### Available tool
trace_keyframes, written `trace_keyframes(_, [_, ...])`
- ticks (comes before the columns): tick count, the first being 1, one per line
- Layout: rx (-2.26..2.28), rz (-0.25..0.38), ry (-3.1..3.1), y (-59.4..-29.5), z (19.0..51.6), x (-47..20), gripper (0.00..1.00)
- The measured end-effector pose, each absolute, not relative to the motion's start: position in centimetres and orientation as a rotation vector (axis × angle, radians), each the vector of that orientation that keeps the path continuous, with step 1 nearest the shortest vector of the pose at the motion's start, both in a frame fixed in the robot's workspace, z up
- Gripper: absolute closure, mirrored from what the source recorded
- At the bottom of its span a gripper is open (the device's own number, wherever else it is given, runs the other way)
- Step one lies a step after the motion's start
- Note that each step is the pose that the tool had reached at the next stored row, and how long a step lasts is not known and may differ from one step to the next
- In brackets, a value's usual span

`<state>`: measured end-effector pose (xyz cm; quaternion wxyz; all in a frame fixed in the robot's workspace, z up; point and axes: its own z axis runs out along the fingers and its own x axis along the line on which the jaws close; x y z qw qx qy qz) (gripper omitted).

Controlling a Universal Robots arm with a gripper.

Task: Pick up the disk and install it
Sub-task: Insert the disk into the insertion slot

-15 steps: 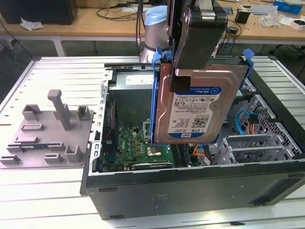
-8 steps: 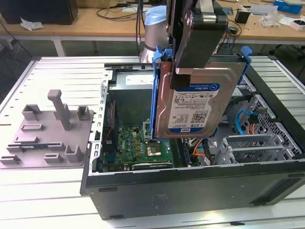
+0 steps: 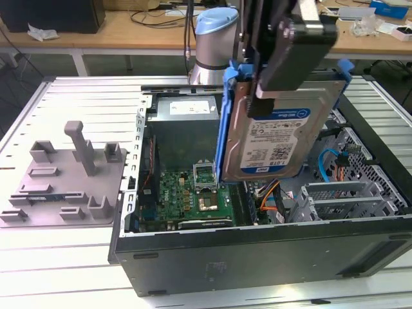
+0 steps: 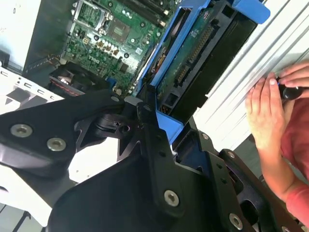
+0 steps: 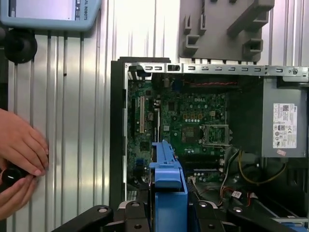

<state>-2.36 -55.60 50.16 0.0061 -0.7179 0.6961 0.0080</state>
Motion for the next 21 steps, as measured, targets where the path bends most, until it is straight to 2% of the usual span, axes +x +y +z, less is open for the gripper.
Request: trace_keyframes(21, [-2.246,0.029,2.175,-54.8,49.6,4.0,0.63])
